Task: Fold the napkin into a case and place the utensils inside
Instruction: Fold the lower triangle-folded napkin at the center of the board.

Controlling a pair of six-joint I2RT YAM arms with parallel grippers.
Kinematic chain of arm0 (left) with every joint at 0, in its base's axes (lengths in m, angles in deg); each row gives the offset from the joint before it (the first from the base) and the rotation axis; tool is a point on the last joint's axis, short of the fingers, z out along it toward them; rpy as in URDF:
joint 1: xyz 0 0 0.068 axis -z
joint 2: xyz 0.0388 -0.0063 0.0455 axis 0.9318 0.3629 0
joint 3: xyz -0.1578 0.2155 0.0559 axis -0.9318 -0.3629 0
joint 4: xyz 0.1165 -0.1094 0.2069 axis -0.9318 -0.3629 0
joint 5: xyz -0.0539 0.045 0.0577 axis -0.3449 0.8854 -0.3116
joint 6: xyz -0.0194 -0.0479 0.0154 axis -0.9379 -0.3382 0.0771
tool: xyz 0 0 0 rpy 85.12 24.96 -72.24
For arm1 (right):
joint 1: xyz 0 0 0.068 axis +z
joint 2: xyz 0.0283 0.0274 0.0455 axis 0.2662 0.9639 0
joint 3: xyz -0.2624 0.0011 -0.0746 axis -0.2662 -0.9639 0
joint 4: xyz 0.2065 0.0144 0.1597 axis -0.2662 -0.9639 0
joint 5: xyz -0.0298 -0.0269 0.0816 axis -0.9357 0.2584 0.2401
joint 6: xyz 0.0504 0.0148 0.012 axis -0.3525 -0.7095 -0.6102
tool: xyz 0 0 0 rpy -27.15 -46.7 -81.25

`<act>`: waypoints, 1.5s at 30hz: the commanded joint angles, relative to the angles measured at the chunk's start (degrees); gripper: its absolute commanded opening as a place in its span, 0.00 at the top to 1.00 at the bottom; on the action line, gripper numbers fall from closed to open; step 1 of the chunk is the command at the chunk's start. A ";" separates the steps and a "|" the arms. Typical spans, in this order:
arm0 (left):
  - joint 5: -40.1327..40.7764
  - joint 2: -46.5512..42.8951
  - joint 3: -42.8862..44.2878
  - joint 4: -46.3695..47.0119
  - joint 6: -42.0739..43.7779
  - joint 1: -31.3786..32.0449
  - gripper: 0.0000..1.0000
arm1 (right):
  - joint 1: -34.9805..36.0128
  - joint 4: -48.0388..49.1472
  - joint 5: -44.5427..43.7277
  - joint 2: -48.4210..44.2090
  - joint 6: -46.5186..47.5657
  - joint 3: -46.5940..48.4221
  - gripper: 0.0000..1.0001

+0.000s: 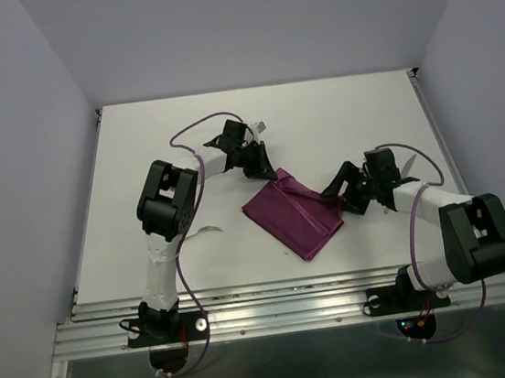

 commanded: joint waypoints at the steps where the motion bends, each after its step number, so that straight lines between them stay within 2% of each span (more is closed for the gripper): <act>1: -0.51 -2.77 -1.09 -0.45 1.47 -0.06 1.00 | -0.43 8.72 3.31 -0.12 -0.38 -0.03 0.22; 11: -0.68 -2.42 -0.83 -0.37 1.38 -0.06 1.00 | -0.43 8.12 6.22 -3.28 5.24 1.72 0.24; 19: -0.95 -2.24 -0.82 -0.37 1.38 -0.06 1.00 | -0.43 7.67 4.02 0.32 7.18 2.87 0.24; 31: -0.86 -1.72 -0.56 -0.46 1.38 -0.06 1.00 | -0.43 6.79 13.32 -4.07 12.18 2.96 0.28; 37: -0.86 -1.63 -0.30 -0.72 1.47 -0.06 1.00 | 0.19 0.22 16.76 -4.43 16.40 4.36 0.28; 45: -0.68 -1.89 0.05 -1.33 1.65 -0.15 1.00 | 3.34 -5.07 13.34 -3.02 17.99 4.71 0.30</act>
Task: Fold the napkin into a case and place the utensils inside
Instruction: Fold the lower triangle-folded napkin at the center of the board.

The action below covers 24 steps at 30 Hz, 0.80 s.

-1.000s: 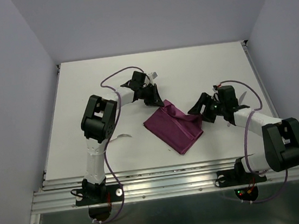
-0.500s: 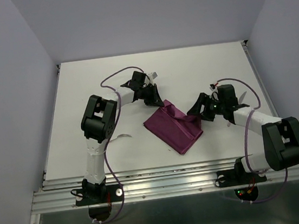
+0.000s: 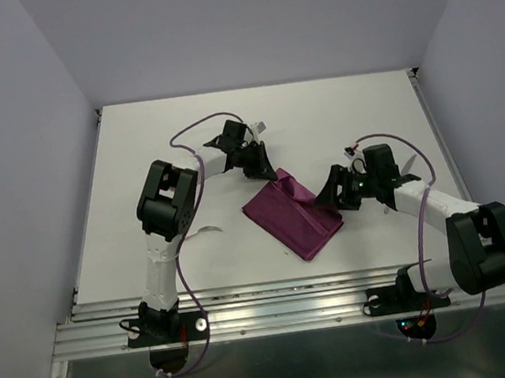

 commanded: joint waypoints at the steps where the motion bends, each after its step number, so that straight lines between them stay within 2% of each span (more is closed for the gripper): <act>1: -0.42 -2.07 0.10 -1.66 1.63 -0.02 1.00 | 1.51 -4.00 -1.89 -0.05 2.27 2.22 0.30; 18: -0.24 -2.86 -0.78 -1.84 1.80 -0.01 1.00 | 8.55 -8.83 -8.93 0.39 3.77 4.15 0.32; 24: -0.24 -3.03 -0.78 -2.19 2.07 -0.01 1.00 | 9.86 -12.78 -18.49 -2.16 4.73 7.57 0.38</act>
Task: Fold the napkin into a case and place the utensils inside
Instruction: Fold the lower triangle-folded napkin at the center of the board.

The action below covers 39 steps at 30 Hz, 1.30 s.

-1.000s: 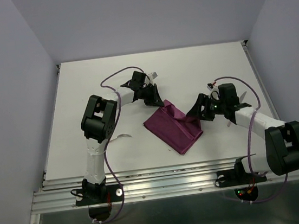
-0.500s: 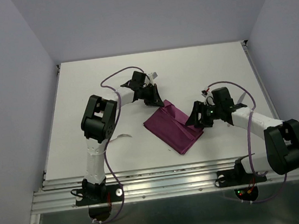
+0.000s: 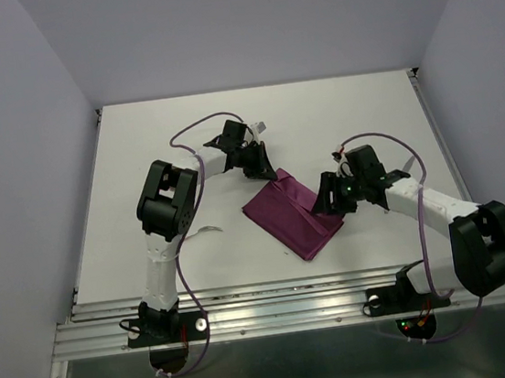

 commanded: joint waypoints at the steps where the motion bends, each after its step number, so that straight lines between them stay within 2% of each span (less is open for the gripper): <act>1: -0.31 -2.95 -0.76 -2.32 1.76 -0.01 1.00 | 1.62 -4.33 -10.31 -2.22 1.91 4.93 0.41; 4: -0.48 -3.12 -0.50 -2.93 2.28 -0.01 1.00 | 5.48 -11.26 -22.59 -0.39 2.88 9.85 0.45; 8: -0.92 -3.39 -0.06 -4.60 3.08 -0.10 1.00 | 9.79 -16.54 -31.93 2.60 4.28 13.28 0.46; 13: -1.71 -3.91 -0.23 -5.93 3.52 -0.10 1.00 | 14.89 -18.67 -38.45 6.64 6.13 16.54 0.45; 23: -1.54 -4.79 -1.02 -6.28 3.96 -0.10 1.00 | 21.13 -19.72 -43.90 12.45 9.30 18.21 0.50; 39: -1.63 -4.53 -0.94 -6.19 4.40 -0.28 1.00 | 23.42 -19.19 -46.37 15.79 9.47 18.48 0.64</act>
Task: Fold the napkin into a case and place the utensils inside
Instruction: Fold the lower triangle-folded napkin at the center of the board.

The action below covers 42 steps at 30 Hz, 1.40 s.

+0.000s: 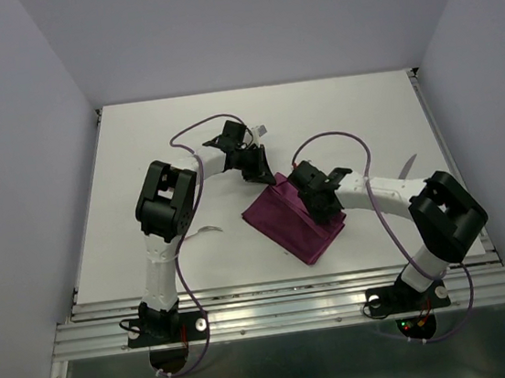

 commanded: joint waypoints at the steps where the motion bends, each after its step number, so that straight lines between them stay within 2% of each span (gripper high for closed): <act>1: -0.40 -3.68 -0.91 -1.51 1.60 -0.26 1.00 | 0.89 -0.40 -2.22 -0.10 0.05 2.50 0.64; 5: -0.40 -3.77 -0.91 -1.60 1.69 -0.26 1.00 | 1.42 -0.13 -1.69 -0.27 0.14 2.76 0.63; 8: -0.40 -3.85 -1.09 -1.60 1.69 -0.26 1.00 | 2.12 0.13 -1.34 -0.71 0.23 2.94 0.54; 12: -0.49 -3.85 -1.09 -1.51 1.69 -0.26 1.00 | 2.73 0.13 -2.04 -0.19 0.14 2.94 0.55; 24: -0.84 -3.68 -1.27 -1.42 1.78 -0.26 1.00 | 3.26 -0.13 -6.00 1.22 -1.26 2.94 0.73; 32: -0.84 -3.59 -1.35 -1.25 1.69 -0.34 1.00 | 3.26 0.04 -6.44 0.17 -1.44 2.94 0.99; 42: -0.76 -3.50 -1.27 -1.16 1.60 -0.43 1.00 | 5.72 -2.94 -1.96 -2.38 -1.00 6.01 0.99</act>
